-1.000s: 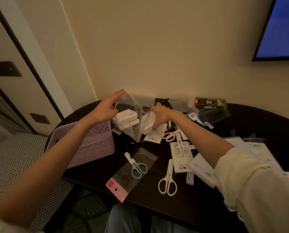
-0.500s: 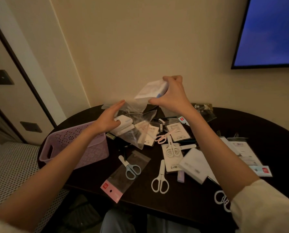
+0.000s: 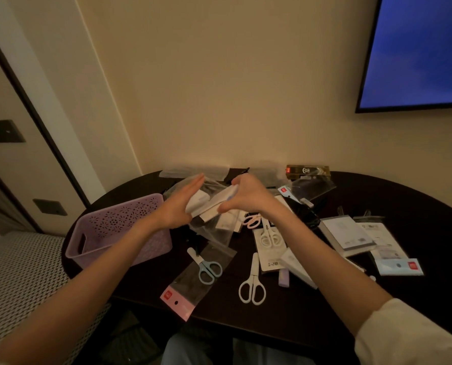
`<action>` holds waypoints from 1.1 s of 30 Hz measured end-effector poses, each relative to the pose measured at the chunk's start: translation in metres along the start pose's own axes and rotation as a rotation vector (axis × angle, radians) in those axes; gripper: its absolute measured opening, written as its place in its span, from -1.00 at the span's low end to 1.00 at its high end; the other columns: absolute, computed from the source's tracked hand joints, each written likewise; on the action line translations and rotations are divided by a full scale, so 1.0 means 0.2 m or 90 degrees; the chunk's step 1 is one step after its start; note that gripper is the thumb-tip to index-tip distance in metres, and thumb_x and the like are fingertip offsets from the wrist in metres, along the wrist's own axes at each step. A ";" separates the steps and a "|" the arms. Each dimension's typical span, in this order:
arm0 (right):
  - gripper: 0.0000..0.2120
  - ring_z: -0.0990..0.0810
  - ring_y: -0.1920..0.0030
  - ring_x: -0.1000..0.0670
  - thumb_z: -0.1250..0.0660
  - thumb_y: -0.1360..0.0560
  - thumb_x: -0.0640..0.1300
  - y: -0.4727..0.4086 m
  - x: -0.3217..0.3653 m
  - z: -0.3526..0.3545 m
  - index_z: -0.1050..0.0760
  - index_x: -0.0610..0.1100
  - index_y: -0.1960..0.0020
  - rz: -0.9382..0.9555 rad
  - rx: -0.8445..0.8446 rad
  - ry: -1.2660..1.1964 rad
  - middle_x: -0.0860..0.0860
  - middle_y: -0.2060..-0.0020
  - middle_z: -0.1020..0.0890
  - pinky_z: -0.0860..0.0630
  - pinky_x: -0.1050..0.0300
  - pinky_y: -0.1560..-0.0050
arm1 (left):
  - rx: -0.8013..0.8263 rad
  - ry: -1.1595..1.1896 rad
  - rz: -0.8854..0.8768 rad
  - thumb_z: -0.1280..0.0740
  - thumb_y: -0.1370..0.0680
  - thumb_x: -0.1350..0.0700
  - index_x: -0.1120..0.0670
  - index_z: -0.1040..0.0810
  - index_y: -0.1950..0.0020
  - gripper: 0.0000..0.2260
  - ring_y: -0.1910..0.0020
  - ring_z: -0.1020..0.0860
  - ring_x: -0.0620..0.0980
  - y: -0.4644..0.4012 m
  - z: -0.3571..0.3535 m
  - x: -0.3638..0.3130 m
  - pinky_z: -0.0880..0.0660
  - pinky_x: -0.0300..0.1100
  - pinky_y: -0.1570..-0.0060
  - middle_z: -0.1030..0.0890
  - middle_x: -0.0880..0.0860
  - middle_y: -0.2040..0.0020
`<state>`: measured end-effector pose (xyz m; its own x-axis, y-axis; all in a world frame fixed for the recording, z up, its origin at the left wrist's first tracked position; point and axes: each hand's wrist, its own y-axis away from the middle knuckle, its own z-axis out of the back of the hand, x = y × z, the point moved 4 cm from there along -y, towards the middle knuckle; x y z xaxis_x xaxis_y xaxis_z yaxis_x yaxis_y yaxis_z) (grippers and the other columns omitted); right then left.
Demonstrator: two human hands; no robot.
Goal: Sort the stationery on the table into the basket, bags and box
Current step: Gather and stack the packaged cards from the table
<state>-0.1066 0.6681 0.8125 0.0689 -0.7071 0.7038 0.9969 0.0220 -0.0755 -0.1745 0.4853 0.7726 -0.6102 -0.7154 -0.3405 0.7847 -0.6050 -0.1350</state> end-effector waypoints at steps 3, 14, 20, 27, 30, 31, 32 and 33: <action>-0.32 -0.44 -0.03 -0.06 -0.56 -0.26 -0.09 0.03 0.01 -0.11 -0.34 -0.26 -0.25 0.016 -0.049 0.074 -0.13 -0.21 -0.29 -0.46 0.15 0.08 | 0.021 -0.025 -0.019 -0.36 -0.40 0.44 0.06 0.09 -0.58 -0.09 -0.53 0.10 -0.12 0.01 -0.05 0.00 0.03 -0.18 -0.52 0.10 -0.04 -0.57; -0.37 -0.37 -0.26 -0.10 -0.53 -0.32 -0.04 0.02 -0.07 -0.35 -0.35 -0.28 -0.24 -0.015 -0.046 -0.032 -0.16 -0.25 -0.25 -0.42 0.18 -0.01 | 0.015 0.006 -0.036 -0.30 -0.37 0.51 0.01 0.09 -0.57 -0.07 -0.55 0.10 -0.11 0.02 -0.08 0.06 0.05 -0.28 -0.48 0.10 -0.02 -0.59; -0.37 -0.49 -0.11 -0.12 -0.52 -0.33 -0.02 -0.04 -0.03 -0.38 -0.34 -0.28 -0.23 -0.020 -0.033 -0.018 -0.17 -0.26 -0.22 -0.50 0.11 -0.03 | 0.001 0.020 -0.032 -0.29 -0.38 0.51 0.05 0.10 -0.58 -0.08 -0.55 0.10 -0.12 0.03 -0.07 0.05 0.04 -0.29 -0.47 0.11 -0.03 -0.58; -0.48 -0.33 -0.26 -0.16 -0.55 -0.34 -0.08 -0.09 0.01 -0.44 -0.34 -0.21 -0.12 0.005 0.005 -0.032 -0.18 -0.13 -0.27 -0.38 0.18 0.04 | 0.005 0.036 -0.033 -0.34 -0.38 0.49 0.04 0.09 -0.58 -0.06 -0.56 0.06 -0.08 0.04 -0.06 0.05 -0.02 -0.16 -0.52 0.10 0.00 -0.59; -0.42 -0.23 -0.34 -0.15 -0.51 -0.39 -0.08 -0.12 0.00 -0.44 -0.31 -0.29 -0.24 -0.005 0.014 -0.061 -0.20 -0.19 -0.30 -0.36 0.18 -0.04 | -0.001 0.042 -0.034 -0.37 -0.41 0.45 0.08 0.08 -0.58 -0.10 -0.56 0.04 -0.05 0.05 -0.04 0.04 -0.03 -0.14 -0.52 0.08 0.02 -0.59; -0.45 -0.23 -0.35 -0.16 -0.47 -0.42 -0.11 -0.12 0.00 -0.44 -0.31 -0.30 -0.26 -0.012 0.029 -0.075 -0.18 -0.15 -0.35 -0.34 0.18 -0.08 | -0.001 0.045 -0.033 -0.36 -0.42 0.46 0.09 0.07 -0.58 -0.11 -0.56 0.05 -0.05 0.05 -0.04 0.03 -0.02 -0.16 -0.52 0.08 0.02 -0.59; -0.51 -0.25 -0.35 -0.16 -0.42 -0.46 -0.15 -0.12 -0.01 -0.43 -0.31 -0.30 -0.28 -0.022 0.048 -0.087 -0.15 -0.11 -0.39 -0.32 0.16 -0.16 | -0.001 0.046 -0.033 -0.34 -0.41 0.47 0.09 0.08 -0.58 -0.11 -0.56 0.06 -0.06 0.06 -0.04 0.03 -0.01 -0.20 -0.51 0.09 0.02 -0.59; -0.58 -0.26 -0.36 -0.17 -0.34 -0.51 -0.21 -0.11 -0.03 -0.43 -0.31 -0.32 -0.30 -0.040 0.079 -0.086 -0.15 -0.12 -0.42 -0.26 0.11 -0.28 | 0.000 0.044 -0.033 -0.32 -0.41 0.48 0.08 0.08 -0.58 -0.11 -0.55 0.07 -0.08 0.06 -0.04 0.03 0.00 -0.24 -0.49 0.10 0.01 -0.59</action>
<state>-0.1328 0.6098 0.7494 0.0023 -0.6083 0.7937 0.9959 0.0730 0.0530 -0.1678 0.4774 0.7620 -0.6407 -0.6577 -0.3961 0.7525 -0.6403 -0.1540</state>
